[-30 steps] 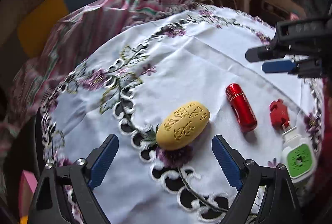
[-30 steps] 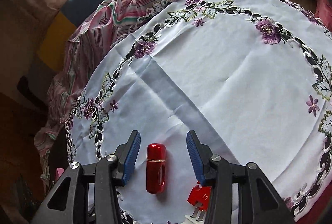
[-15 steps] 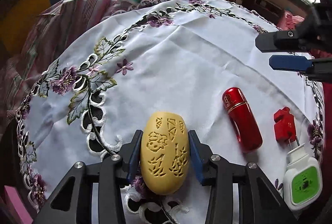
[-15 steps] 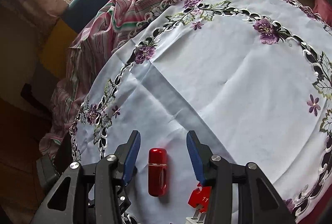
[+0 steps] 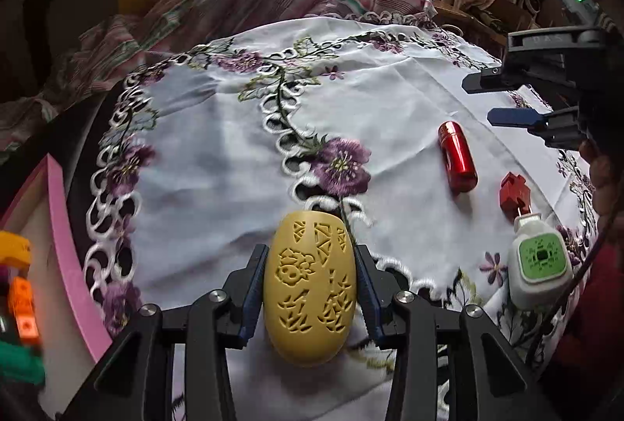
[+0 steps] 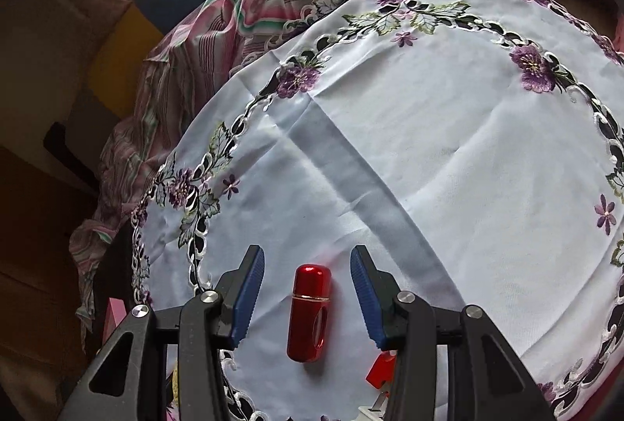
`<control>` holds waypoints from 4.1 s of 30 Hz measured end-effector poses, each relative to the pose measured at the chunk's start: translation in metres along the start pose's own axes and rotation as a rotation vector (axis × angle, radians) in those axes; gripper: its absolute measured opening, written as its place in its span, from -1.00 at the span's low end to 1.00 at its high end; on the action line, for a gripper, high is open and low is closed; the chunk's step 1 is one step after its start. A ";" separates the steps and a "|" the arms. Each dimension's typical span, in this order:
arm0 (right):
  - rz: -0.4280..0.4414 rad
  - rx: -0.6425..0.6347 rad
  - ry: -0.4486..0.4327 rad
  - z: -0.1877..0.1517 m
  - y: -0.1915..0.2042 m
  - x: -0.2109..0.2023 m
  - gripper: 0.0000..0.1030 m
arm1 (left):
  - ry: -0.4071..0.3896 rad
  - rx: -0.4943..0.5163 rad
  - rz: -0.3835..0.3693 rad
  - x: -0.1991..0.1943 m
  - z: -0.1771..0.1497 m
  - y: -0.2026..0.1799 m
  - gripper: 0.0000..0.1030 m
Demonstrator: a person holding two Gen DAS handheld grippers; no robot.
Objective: Organize rigid objects
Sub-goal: 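Lift the yellow sponge with the left tool while the right tool grasps the red cylinder, then carry the yellow sponge into the tray and open the left tool while the right tool holds the red cylinder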
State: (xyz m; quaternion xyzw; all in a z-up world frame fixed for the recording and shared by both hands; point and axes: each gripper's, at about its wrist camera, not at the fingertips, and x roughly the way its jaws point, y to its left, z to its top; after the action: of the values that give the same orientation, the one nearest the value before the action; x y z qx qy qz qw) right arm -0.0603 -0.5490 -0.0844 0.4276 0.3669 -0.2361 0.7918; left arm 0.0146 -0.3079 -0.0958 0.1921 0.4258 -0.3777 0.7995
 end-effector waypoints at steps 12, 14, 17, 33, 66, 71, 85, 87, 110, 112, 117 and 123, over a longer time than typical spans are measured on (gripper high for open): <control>-0.152 -0.191 0.106 -0.016 0.025 0.034 -0.10 | -0.095 0.023 0.034 -0.002 -0.033 -0.006 -0.15; -0.163 -0.208 0.117 -0.017 0.027 0.037 -0.10 | -0.103 0.019 0.034 -0.002 -0.033 -0.006 -0.15; -0.190 -0.252 0.134 -0.022 0.032 0.043 -0.10 | -0.104 0.009 0.027 -0.001 -0.034 -0.004 -0.15; -0.167 -0.602 0.224 -0.062 0.079 0.064 -0.48 | -0.132 0.021 0.036 -0.001 -0.037 -0.006 -0.15; -0.214 -0.709 0.195 -0.067 0.088 0.066 -0.49 | -0.120 -0.058 0.035 -0.042 -0.027 -0.003 -0.17; -0.216 -0.715 0.192 -0.068 0.088 0.066 -0.49 | -0.171 -0.107 0.040 -0.076 -0.021 0.009 -0.17; -0.226 -0.735 0.183 -0.068 0.090 0.065 -0.49 | -0.165 -0.297 0.109 -0.106 -0.040 0.076 -0.17; -0.228 -0.738 0.182 -0.068 0.090 0.065 -0.49 | -0.159 -0.333 0.118 -0.108 -0.046 0.088 -0.17; -0.237 -0.759 0.180 -0.071 0.091 0.065 -0.49 | -0.094 -0.525 0.234 -0.069 -0.052 0.194 -0.17; -0.237 -0.759 0.180 -0.070 0.091 0.065 -0.49 | -0.102 -0.518 0.256 -0.063 -0.049 0.198 -0.16; -0.235 -0.756 0.181 -0.070 0.091 0.065 -0.49 | -0.082 -0.487 0.302 -0.047 -0.043 0.204 -0.15; -0.235 -0.754 0.181 -0.070 0.091 0.065 -0.49 | -0.109 -0.457 0.303 -0.055 -0.042 0.199 -0.15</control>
State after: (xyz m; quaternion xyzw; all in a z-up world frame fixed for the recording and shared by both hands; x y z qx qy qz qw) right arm 0.0163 -0.4458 -0.1149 0.0814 0.5423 -0.1352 0.8252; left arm 0.1252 -0.1298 -0.0773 0.0477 0.4227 -0.1577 0.8912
